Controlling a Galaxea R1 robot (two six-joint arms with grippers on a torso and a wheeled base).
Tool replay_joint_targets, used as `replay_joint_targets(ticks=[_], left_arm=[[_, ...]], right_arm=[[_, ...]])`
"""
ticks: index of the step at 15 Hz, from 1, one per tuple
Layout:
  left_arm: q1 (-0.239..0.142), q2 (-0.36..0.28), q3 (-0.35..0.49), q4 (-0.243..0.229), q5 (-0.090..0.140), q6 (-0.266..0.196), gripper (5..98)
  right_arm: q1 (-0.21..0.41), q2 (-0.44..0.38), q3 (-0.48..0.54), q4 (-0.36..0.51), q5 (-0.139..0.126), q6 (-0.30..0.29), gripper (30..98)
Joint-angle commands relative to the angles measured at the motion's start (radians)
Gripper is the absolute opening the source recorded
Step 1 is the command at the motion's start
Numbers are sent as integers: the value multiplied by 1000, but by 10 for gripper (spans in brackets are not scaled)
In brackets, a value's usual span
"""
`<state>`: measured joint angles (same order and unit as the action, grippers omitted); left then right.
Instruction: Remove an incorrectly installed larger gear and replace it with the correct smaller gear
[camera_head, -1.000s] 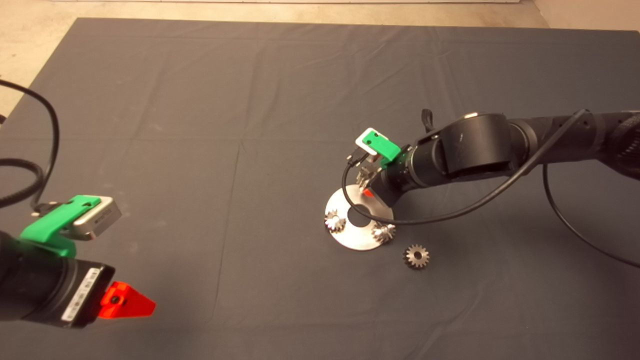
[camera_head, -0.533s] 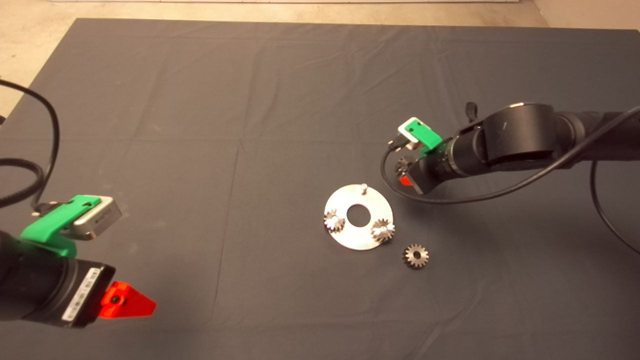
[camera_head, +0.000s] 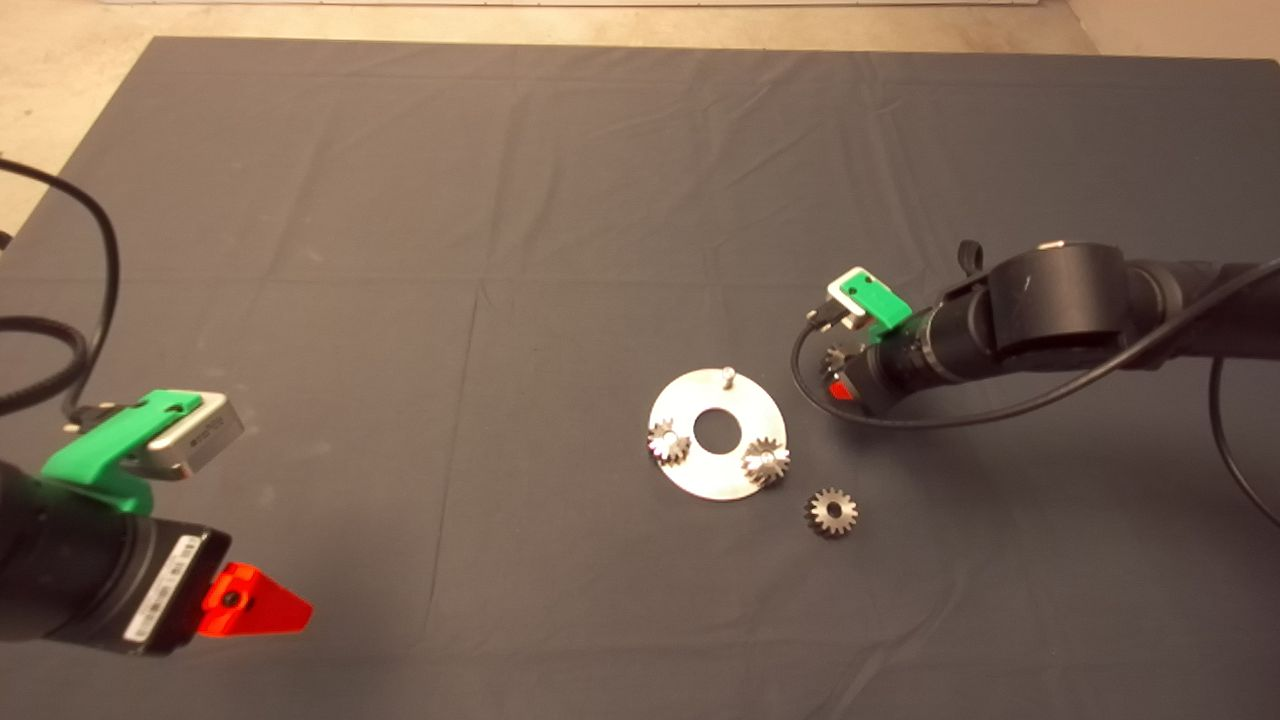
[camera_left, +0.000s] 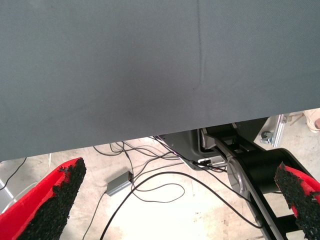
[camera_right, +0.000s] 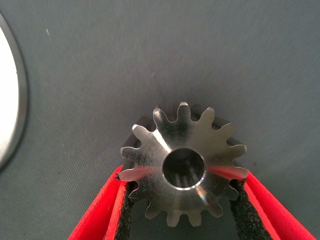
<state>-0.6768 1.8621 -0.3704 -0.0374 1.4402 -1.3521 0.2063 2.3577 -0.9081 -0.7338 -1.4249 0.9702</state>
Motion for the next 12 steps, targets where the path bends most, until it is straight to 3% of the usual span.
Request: replay_joint_targets(ticks=[1,8,12], left_arm=[[-10,-2,15,-18,5,2,977],[-10,-2,16,-18,6,1,977],[-10,-2,16,-18,6,1,977]], right_arm=[[24,-13,6,-21,18,13,450],[24,-34,12,-21,17,33,453],[27,-36,45,-19,11,33,491]])
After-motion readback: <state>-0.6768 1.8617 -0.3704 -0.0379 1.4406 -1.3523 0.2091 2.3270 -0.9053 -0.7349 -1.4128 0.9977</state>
